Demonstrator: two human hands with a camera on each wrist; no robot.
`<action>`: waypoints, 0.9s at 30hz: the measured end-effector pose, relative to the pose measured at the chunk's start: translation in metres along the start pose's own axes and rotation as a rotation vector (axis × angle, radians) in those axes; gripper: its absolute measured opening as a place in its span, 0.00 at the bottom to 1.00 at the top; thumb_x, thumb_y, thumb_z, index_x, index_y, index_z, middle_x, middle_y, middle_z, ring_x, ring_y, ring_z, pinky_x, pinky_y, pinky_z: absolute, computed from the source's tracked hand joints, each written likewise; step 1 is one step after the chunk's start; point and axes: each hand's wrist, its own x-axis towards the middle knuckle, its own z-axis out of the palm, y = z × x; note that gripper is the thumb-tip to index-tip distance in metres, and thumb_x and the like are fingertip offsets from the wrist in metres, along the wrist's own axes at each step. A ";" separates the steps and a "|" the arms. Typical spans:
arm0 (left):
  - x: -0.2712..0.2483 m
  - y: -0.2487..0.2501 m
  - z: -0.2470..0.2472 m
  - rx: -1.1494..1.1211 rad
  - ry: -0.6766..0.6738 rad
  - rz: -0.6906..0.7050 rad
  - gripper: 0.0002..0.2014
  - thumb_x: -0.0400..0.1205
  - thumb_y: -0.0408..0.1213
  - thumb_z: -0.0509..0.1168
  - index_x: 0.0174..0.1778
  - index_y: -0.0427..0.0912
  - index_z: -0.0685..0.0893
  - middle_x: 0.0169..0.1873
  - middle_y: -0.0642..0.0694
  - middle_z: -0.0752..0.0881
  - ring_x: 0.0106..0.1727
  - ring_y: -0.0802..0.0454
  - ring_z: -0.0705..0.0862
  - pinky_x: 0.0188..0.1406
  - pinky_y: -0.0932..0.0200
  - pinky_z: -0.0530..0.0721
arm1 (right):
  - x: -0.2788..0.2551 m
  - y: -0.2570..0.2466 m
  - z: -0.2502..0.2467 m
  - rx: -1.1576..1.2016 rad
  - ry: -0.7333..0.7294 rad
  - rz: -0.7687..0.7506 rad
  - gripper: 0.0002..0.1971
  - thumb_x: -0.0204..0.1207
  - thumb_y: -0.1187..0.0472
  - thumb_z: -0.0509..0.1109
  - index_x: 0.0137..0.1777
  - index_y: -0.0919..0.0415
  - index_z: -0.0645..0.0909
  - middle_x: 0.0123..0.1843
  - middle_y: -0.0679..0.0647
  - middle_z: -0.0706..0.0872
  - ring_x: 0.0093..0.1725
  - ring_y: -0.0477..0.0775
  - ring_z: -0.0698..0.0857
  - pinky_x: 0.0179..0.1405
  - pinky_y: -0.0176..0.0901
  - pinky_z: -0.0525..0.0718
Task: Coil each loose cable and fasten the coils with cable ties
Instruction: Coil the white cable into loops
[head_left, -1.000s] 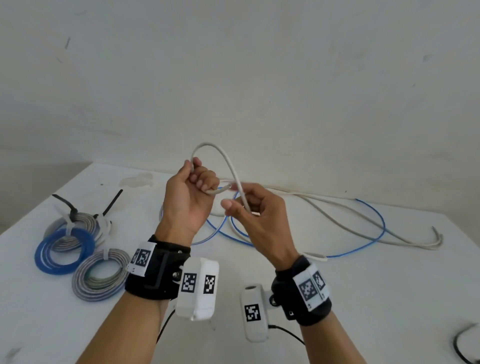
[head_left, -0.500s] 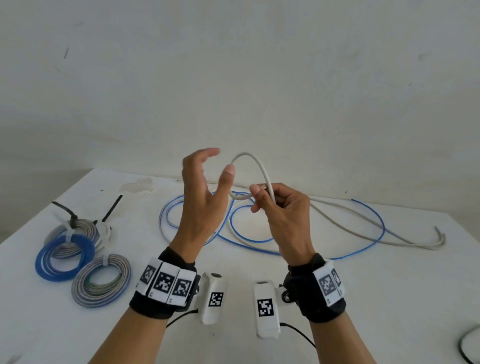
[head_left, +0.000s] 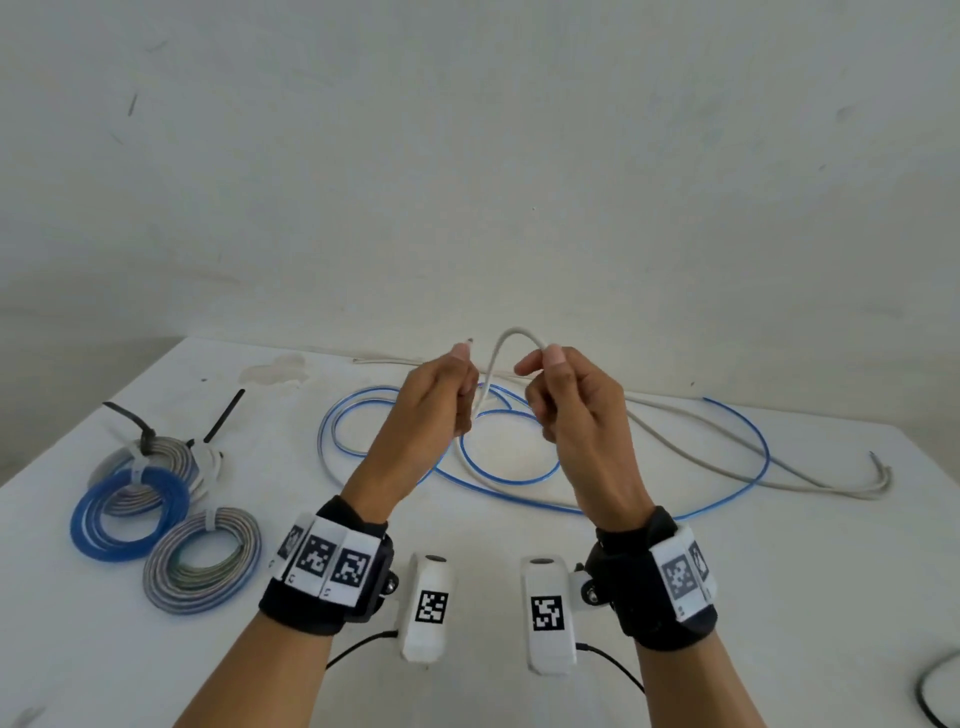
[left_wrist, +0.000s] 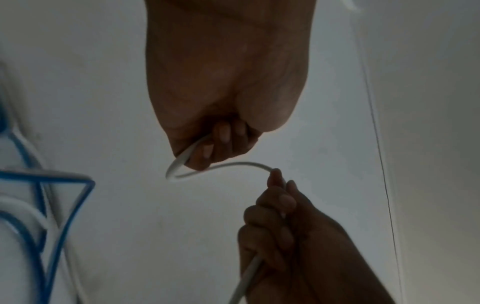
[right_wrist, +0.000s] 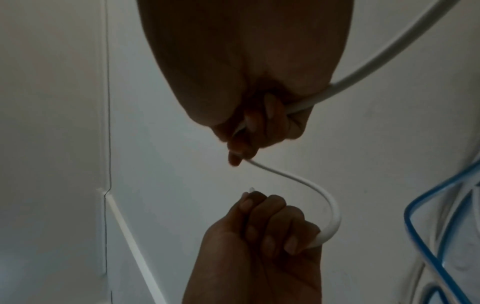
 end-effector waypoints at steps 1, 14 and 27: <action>0.001 0.001 -0.001 -0.090 0.002 -0.045 0.21 0.93 0.40 0.51 0.32 0.44 0.66 0.29 0.44 0.60 0.29 0.50 0.58 0.31 0.57 0.60 | -0.002 -0.002 0.003 -0.027 -0.067 -0.029 0.17 0.93 0.58 0.56 0.48 0.64 0.83 0.29 0.53 0.71 0.29 0.47 0.67 0.29 0.34 0.67; 0.005 0.012 -0.017 -0.952 -0.008 -0.325 0.17 0.92 0.42 0.55 0.42 0.41 0.83 0.25 0.52 0.82 0.27 0.54 0.82 0.35 0.60 0.86 | -0.016 0.007 0.028 -0.268 -0.473 -0.077 0.16 0.91 0.58 0.61 0.43 0.63 0.82 0.24 0.41 0.66 0.25 0.45 0.64 0.29 0.31 0.62; 0.007 0.019 -0.065 -0.873 -0.140 -0.098 0.22 0.92 0.44 0.49 0.35 0.47 0.79 0.16 0.54 0.56 0.20 0.55 0.51 0.21 0.64 0.63 | 0.005 0.026 -0.014 -0.677 -0.274 0.218 0.21 0.83 0.40 0.67 0.34 0.52 0.84 0.25 0.47 0.78 0.29 0.53 0.77 0.35 0.50 0.76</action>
